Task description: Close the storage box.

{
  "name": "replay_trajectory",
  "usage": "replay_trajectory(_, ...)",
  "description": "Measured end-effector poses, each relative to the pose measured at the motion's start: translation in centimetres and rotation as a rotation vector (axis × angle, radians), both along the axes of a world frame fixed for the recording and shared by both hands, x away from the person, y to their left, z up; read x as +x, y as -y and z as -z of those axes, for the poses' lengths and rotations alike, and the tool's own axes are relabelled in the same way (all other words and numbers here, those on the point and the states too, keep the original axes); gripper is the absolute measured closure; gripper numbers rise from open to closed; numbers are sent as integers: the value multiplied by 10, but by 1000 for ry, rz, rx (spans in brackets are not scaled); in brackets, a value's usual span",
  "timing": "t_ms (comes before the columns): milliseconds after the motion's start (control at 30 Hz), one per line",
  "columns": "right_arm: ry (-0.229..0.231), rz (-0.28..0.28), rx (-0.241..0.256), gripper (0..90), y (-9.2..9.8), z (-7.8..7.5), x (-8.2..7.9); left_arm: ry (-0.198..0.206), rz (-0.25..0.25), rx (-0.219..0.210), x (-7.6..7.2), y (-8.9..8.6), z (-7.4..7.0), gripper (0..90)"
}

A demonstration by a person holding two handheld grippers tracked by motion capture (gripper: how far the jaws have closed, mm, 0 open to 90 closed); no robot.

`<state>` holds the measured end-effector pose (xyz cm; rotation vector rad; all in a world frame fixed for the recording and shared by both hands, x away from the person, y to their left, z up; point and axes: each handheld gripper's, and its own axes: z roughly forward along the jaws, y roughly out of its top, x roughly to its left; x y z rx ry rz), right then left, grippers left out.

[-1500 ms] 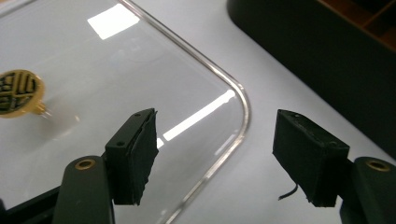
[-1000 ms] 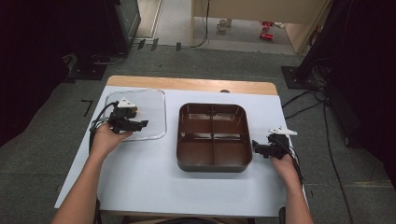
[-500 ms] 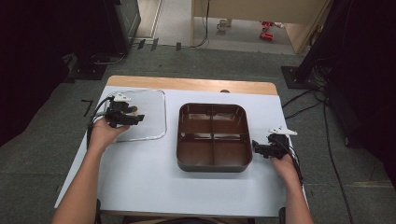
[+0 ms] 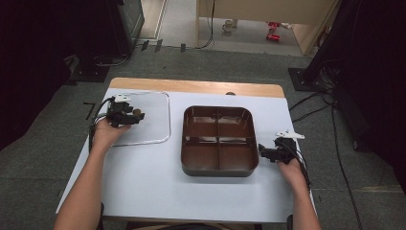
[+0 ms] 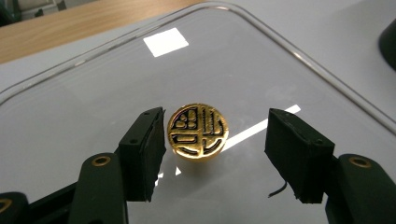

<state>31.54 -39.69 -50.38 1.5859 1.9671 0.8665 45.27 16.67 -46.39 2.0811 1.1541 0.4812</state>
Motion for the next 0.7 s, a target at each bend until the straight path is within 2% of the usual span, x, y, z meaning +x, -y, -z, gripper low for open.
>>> replay_trajectory(133, 0, 0, 0, 110, 0, 0, 0, -21, -9, 7, 4, -2, 7, 396)
replay_trajectory(400, 0, 0, 0, 110, 0, 0, 0, -21, 9, 27, 9, 3, 10, 427)
replay_trajectory(500, 0, 1, 0, 110, 0, 0, 0, -30, 11, 40, 11, 3, 13, 459)
replay_trajectory(700, 0, 1, -1, 110, 0, 0, 0, -21, -11, 28, 12, 1, 15, 574)
